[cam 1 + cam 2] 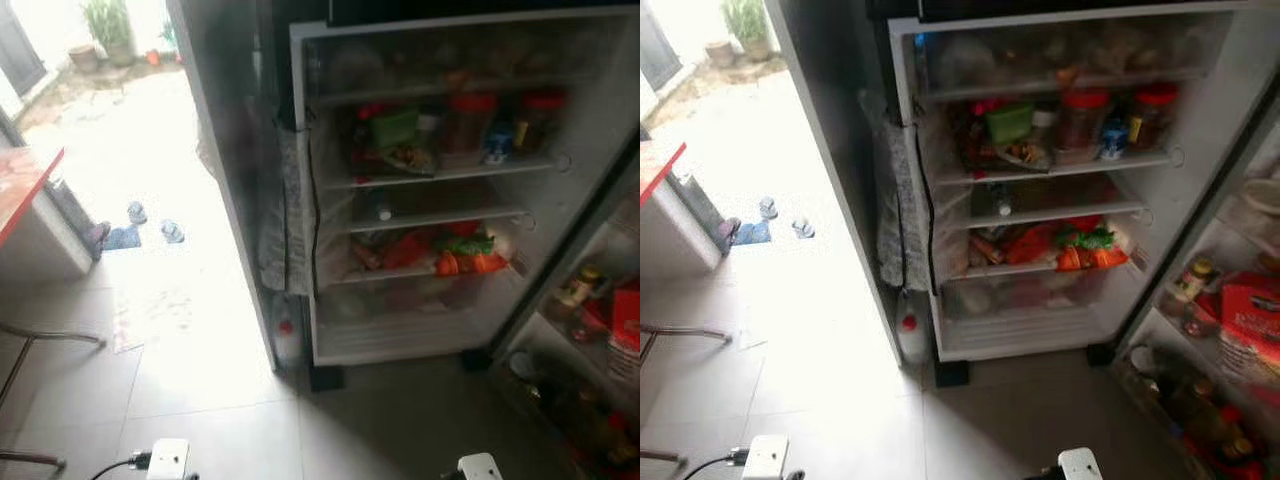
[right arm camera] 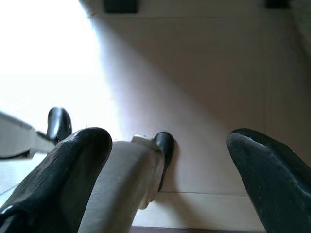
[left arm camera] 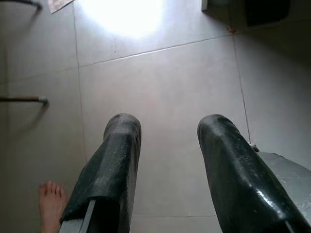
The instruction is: Restocking fridge
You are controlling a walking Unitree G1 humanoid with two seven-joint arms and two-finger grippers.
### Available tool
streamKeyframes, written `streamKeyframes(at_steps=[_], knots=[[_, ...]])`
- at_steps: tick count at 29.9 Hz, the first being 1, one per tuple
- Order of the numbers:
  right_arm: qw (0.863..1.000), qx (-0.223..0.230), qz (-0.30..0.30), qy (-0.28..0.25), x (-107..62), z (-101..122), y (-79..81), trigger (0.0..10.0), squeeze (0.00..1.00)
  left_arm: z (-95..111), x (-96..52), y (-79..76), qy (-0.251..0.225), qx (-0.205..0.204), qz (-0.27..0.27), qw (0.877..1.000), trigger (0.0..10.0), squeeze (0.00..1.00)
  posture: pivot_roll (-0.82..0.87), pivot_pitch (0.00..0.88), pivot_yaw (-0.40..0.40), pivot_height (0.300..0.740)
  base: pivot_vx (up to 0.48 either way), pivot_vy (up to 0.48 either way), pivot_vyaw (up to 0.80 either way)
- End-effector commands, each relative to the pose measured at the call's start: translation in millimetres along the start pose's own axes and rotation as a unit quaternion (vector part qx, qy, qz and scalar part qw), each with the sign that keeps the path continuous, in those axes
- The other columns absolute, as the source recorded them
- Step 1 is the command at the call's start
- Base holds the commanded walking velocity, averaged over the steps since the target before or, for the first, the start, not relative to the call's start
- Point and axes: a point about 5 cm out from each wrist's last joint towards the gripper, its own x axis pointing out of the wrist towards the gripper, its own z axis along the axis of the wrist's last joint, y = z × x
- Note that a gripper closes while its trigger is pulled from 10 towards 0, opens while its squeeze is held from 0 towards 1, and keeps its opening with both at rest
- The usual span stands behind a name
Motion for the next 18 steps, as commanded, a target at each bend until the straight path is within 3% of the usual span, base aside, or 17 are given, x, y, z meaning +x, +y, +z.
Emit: streamKeyframes(at_steps=[1, 18], knots=[[1.0, 0.009, -0.007, 0.007, -1.5, -5.5, -1.7, 10.0, 0.0, 1.9, 1.0, -2.1, 0.001, 0.014, -0.008, 1.0, 10.0, 0.0, -0.1, 0.004, 0.056, 0.74, 0.0, 0.0, -0.74], [1.0, 0.013, -0.009, 0.008, -1.2, -5.1, -1.3, 10.0, 0.0, 2.4, 0.9, -4.1, -0.001, 0.014, -0.014, 1.0, 10.0, 0.0, -0.1, 0.021, 0.061, 0.74, 0.0, 0.0, -0.74]])
